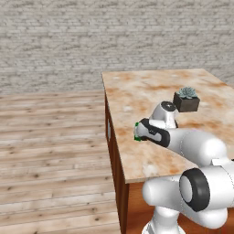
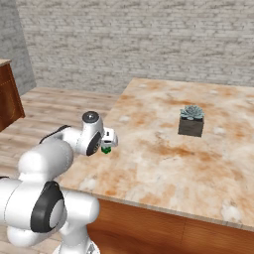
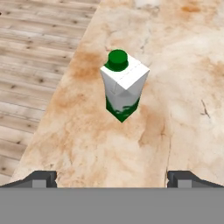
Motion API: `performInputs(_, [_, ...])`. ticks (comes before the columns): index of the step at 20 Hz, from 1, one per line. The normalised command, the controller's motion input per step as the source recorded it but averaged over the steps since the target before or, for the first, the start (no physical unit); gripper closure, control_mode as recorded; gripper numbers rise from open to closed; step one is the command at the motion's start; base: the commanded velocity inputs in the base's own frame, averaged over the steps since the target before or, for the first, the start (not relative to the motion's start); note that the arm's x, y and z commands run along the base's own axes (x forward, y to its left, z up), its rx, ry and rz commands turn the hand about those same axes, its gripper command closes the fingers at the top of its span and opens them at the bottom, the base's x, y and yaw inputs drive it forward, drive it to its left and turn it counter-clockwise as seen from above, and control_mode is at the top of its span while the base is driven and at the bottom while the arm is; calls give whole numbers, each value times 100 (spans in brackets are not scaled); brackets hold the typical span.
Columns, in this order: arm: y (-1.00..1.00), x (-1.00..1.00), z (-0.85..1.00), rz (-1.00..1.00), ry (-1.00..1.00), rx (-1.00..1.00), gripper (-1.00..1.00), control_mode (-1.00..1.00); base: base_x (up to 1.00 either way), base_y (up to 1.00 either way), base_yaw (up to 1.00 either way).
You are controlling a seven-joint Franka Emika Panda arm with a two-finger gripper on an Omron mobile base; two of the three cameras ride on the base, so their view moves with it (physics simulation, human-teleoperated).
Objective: Pick the milk, bottled water, water bottle from the counter and place them in the open cabinet.
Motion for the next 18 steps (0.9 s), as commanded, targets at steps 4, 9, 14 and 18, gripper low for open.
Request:
performInputs(4, [0,25,0,0,0,0,-100,-100,0,0,0])
performInputs(9, [0,23,0,0,0,0,-100,-100,0,0,0])
performInputs(14, [0,18,-5,0,0,0,-100,-100,0,0,0])
performInputs(18, [0,10,-11,0,0,0,-100,-100,0,0,0])
